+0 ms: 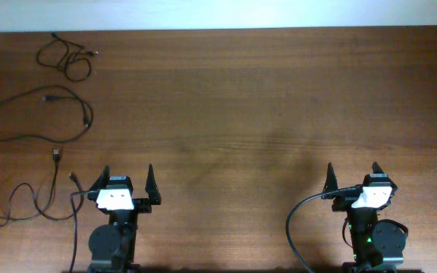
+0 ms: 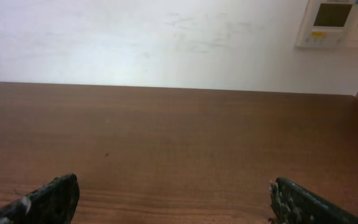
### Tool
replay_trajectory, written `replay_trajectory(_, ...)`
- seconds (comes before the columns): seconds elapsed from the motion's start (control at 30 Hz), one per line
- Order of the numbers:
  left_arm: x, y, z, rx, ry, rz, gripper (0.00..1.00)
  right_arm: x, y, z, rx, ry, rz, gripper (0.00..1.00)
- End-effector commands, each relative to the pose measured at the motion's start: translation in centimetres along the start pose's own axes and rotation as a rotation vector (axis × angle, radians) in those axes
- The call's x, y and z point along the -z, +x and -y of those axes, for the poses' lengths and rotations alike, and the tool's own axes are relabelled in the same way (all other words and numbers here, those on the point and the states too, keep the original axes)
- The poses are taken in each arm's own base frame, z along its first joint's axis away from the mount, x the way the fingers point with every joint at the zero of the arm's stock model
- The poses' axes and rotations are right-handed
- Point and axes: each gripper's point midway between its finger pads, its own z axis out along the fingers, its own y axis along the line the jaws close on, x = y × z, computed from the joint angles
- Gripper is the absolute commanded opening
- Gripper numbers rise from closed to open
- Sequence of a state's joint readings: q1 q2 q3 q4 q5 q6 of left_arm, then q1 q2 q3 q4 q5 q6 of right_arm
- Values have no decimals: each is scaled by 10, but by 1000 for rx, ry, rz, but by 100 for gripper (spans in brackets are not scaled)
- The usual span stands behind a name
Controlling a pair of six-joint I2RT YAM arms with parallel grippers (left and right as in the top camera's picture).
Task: Untangle cables
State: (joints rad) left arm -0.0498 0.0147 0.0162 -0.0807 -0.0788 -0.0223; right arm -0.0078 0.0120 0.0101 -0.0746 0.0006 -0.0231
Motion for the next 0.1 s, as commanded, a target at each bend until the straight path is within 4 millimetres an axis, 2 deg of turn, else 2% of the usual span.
replay_trajectory(0.0, 0, 2, 3, -16, 16, 2, 99, 0, 2, 5, -2, 25, -4, 98)
replay_trajectory(0.07, 0, 2, 3, -16, 16, 2, 99, 0, 2, 5, -2, 25, -4, 98)
